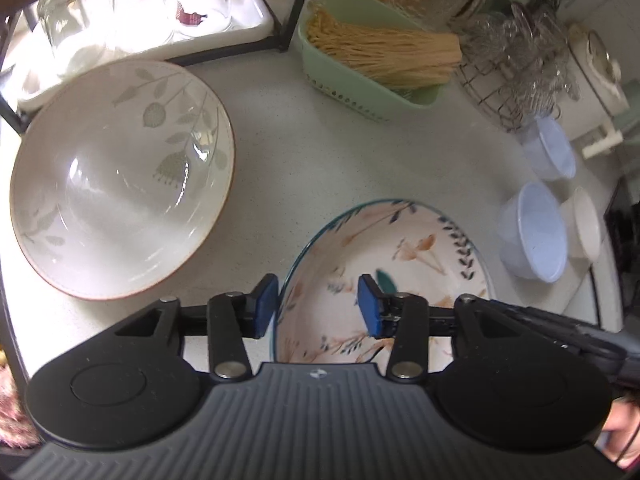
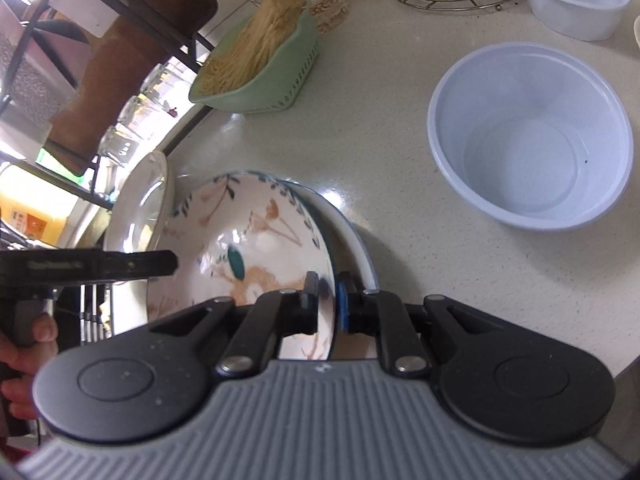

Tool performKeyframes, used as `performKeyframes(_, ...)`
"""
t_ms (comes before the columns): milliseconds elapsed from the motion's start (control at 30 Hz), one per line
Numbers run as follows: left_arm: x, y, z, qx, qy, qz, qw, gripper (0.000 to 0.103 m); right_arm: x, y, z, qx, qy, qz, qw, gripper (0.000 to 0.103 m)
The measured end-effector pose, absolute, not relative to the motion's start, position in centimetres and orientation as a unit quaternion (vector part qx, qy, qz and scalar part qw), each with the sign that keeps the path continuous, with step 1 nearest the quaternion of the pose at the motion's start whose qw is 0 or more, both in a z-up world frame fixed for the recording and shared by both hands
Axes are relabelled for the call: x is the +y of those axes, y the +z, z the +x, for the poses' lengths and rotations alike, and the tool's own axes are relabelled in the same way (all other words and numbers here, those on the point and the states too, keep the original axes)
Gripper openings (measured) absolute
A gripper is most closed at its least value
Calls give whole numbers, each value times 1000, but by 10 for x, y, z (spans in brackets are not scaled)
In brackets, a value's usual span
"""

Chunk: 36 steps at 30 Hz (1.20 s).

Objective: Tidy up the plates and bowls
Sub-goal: 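Lower the deer plate onto the pink-flower plate and open both grippers, then move both grippers toward the orange-rimmed leaf-print plate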

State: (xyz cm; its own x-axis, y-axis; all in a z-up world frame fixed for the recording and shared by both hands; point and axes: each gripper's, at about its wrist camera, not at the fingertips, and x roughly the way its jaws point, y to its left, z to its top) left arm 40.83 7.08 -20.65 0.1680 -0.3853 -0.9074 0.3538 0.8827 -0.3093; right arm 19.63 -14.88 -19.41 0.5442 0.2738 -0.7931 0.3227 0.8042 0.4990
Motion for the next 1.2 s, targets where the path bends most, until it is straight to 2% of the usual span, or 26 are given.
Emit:
performKeyframes(433, 71, -186, 399, 575, -218, 0, 789, 52, -140, -175, 197, 459, -43, 253, 851, 14)
performKeyframes(1200, 80, -58, 350, 457, -176, 36, 871, 53, -115, -54, 177, 348, -21, 177, 920, 14)
